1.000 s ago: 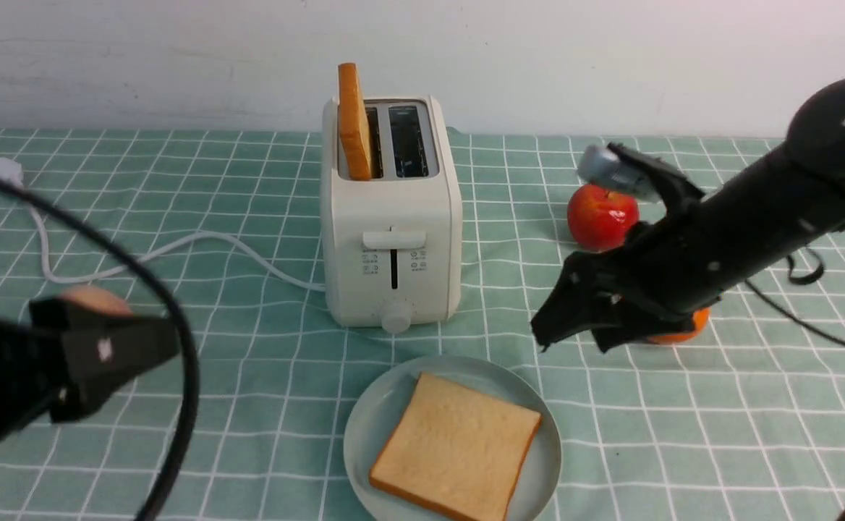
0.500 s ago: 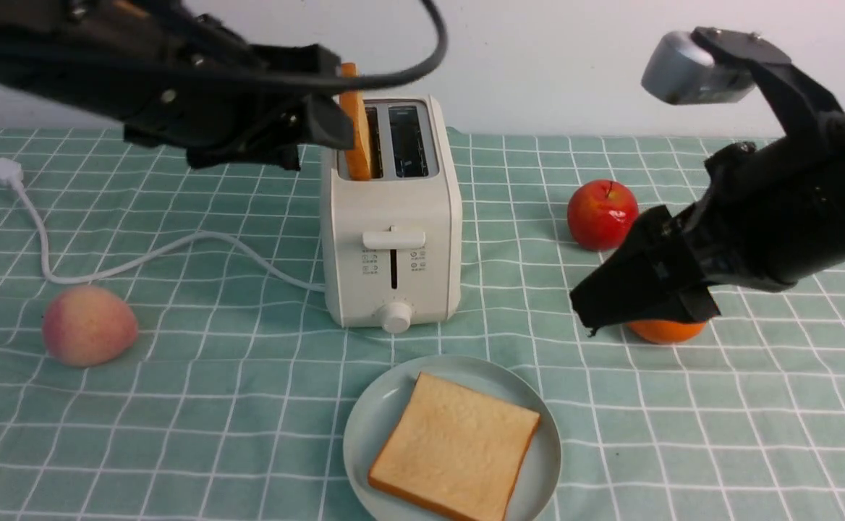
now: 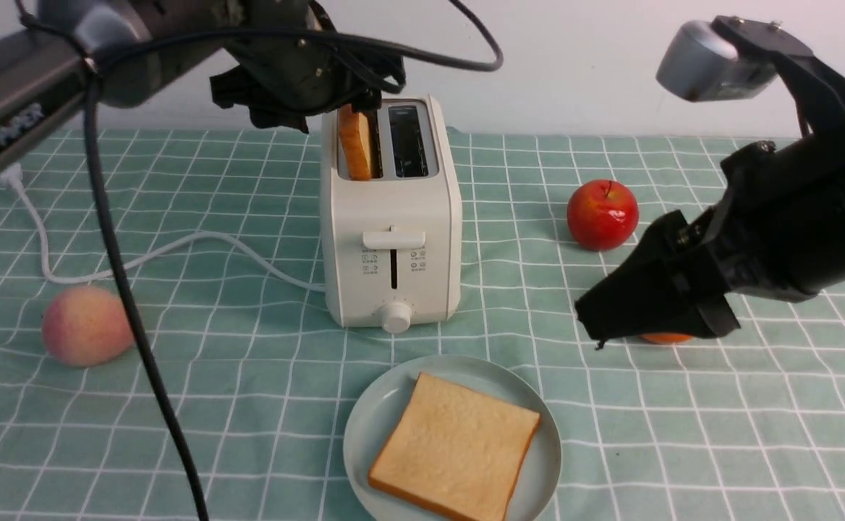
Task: Take toasted bread from bread machine on blue coffee table place on plate.
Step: 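Reach for a toast slice standing in the toaster with the left gripper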
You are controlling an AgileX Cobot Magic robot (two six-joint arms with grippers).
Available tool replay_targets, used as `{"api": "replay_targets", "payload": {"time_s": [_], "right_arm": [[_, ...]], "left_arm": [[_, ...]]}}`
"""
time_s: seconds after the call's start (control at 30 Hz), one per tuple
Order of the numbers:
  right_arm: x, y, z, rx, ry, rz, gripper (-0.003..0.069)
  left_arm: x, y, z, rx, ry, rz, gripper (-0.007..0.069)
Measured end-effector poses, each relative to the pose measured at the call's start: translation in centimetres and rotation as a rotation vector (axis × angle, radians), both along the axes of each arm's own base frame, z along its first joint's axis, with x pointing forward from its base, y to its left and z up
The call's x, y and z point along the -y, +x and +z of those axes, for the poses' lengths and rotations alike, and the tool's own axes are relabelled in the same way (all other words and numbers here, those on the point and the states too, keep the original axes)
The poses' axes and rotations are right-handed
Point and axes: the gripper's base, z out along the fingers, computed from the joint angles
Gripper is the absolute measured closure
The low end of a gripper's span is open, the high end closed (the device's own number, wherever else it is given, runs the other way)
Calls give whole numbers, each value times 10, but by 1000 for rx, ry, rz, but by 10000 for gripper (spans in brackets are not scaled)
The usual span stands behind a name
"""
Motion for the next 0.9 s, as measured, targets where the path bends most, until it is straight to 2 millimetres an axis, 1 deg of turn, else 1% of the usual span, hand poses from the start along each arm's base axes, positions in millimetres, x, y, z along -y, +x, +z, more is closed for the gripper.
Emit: {"api": "replay_targets", "payload": {"time_s": [0.03,0.1,0.17,0.23,0.27,0.3,0.33,0.37,0.4,0.5,0.53,0.57,0.67,0.7,0.73,0.77,0.8,0.83,0.87,0.9], "right_arm": [[0,0,0,0,0,0,88],[0,0,0,0,-1,0,88],[0,0,0,0,-1,0,88],[0,0,0,0,-1,0,88],[0,0,0,0,-1,0,88],[0,0,0,0,-1,0,88],[0,0,0,0,-1,0,88],[0,0,0,0,-1,0,88],[0,0,0,0,-1,0,88],[0,0,0,1,-3,0,88],[0,0,0,2,-4,0,88],[0,0,0,2,-4,0,88],[0,0,0,2,-5,-1,88],[0,0,0,3,-6,-1,88],[0,0,0,3,-7,-1,88],[1,0,0,3,-9,0,88],[1,0,-1,6,-16,-1,88],[1,1,-1,8,-22,-2,88],[2,1,-1,10,-25,-2,88],[2,1,-1,10,-27,-2,88]], "left_arm": [[0,1,-1,2,-1,-1,123],[3,7,-14,-9,4,-4,144],[4,10,-20,-20,8,-5,179],[4,10,-21,-20,14,-4,247],[4,10,-20,-19,14,-4,293],[4,9,-19,-18,17,-5,349],[3,8,-17,-17,19,-7,373],[2,5,-12,-15,22,-10,477],[1,2,-7,-15,21,-10,526],[-4,-8,12,3,26,-13,533],[-9,-20,33,29,27,-14,531],[-14,-29,50,55,22,-14,531],[-33,-72,104,125,29,-24,531],[-33,-72,103,122,30,-24,531],[-43,-95,127,169,34,-35,531],[-48,-105,134,182,49,-46,531],[-58,-128,147,206,76,-66,531],[-65,-144,152,208,99,-78,531],[-71,-156,153,196,116,-84,531],[-77,-173,150,174,132,-94,531]]}}
